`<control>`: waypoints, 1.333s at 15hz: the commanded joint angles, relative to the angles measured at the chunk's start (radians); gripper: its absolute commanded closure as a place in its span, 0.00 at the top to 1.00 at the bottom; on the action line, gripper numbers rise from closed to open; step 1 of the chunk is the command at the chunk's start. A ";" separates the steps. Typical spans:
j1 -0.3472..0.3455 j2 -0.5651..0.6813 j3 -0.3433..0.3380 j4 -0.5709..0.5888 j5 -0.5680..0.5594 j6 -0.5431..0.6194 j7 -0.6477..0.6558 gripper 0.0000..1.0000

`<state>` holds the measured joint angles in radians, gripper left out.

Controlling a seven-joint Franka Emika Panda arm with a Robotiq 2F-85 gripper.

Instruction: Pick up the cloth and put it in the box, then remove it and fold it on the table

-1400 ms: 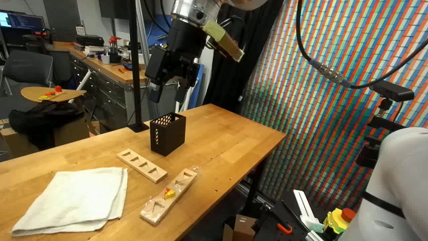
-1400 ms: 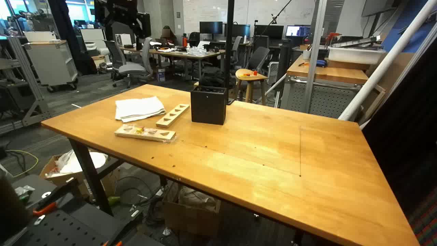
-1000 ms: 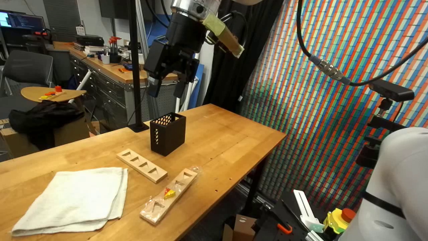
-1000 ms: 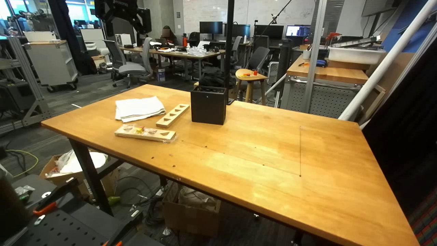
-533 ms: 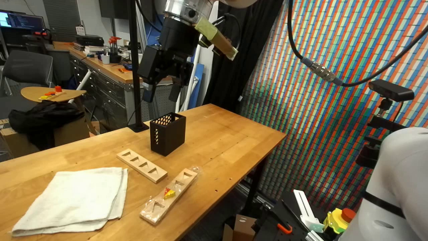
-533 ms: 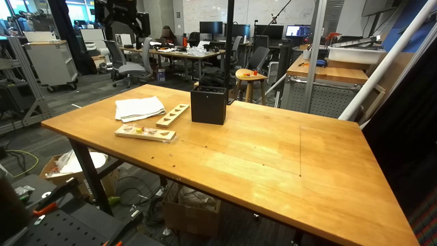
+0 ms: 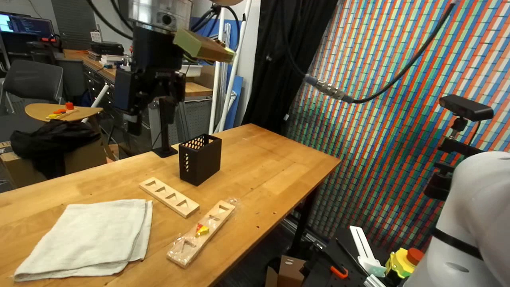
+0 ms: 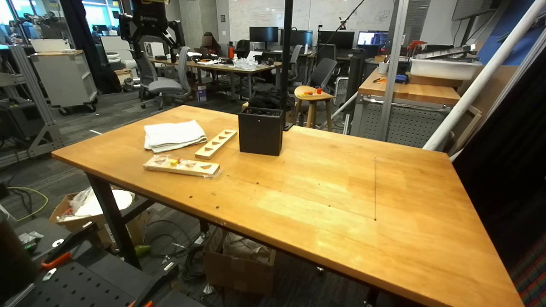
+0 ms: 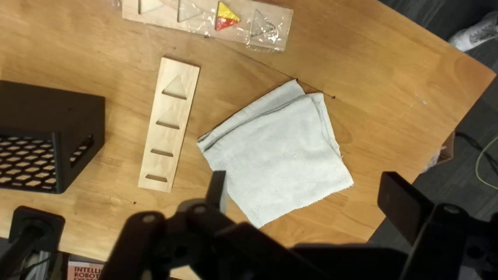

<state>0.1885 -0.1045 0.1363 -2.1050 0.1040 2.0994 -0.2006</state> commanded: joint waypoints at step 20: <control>0.068 0.808 0.084 0.630 -0.236 0.081 -0.164 1.00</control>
<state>0.2466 0.6259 0.2130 -1.5308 -0.1130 2.1691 -0.3211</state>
